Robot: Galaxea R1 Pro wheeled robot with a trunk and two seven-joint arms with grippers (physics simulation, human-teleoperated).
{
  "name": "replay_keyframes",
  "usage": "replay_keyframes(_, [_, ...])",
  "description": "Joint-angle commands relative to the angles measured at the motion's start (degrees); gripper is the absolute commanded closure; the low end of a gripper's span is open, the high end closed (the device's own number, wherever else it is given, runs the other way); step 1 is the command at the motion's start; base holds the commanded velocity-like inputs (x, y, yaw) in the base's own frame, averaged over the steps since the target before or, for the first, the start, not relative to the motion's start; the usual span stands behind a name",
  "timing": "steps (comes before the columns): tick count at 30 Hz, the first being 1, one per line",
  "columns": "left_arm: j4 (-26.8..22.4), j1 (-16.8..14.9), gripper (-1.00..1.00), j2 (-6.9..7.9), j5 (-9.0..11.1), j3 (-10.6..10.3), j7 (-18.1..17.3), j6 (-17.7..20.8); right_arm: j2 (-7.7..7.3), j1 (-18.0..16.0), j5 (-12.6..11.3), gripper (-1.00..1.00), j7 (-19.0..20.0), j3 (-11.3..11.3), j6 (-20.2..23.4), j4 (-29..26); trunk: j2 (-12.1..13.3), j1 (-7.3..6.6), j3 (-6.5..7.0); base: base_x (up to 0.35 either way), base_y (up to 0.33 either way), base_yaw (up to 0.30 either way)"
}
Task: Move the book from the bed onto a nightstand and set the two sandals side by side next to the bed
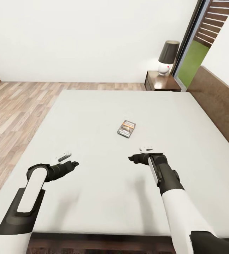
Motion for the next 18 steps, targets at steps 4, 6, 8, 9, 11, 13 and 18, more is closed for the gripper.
replay_keyframes(4, [0.0,0.0,-1.0,0.05,0.6,-0.1,0.6,0.1,0.08,0.0,0.6,-1.0,0.5,-0.2,0.2,-0.1,1.6,-0.88,0.32,0.0,0.0,0.0])
replay_keyframes(6, [0.1,0.0,-1.0,0.05,0.6,-0.1,0.6,0.1,0.08,0.0,0.6,-1.0,0.5,-0.2,0.2,-0.1,2.4,-1.32,0.5,0.0,0.0,0.0])
replay_keyframes(8, [0.1,0.0,-1.0,0.05,0.5,-0.1,0.6,0.1,0.08,0.0,0.6,-1.0,0.5,-0.2,0.2,-0.1,3.2,-1.76,0.68,0.0,0.0,0.0])
replay_keyframes(9, [0.2,0.0,-1.0,0.05,0.5,-0.1,0.6,0.0,0.08,0.0,0.6,-1.0,0.5,-0.2,0.2,-0.1,3.6,-1.98,0.77,0.0,0.0,0.0])
replay_keyframes(11, [0.3,0.0,-1.0,0.05,0.5,-0.1,0.6,-0.1,0.08,0.0,0.6,-1.0,0.5,-0.2,0.2,-0.1,3.6,-1.98,0.6,0.0,0.0,0.0])
replay_keyframes(13, [0.3,0.0,-1.0,0.03,0.5,-0.1,0.6,-0.1,0.08,0.0,0.6,-1.0,0.5,-0.2,0.2,-0.1,3.6,-1.98,0.42,0.0,0.0,0.0])
replay_keyframes(18, [0.3,0.0,-1.0,-0.07,0.6,-0.1,0.5,-0.2,0.08,0.0,0.6,-1.0,0.4,-0.2,0.1,-0.1,3.6,-1.98,-0.03,0.0,0.0,0.0])
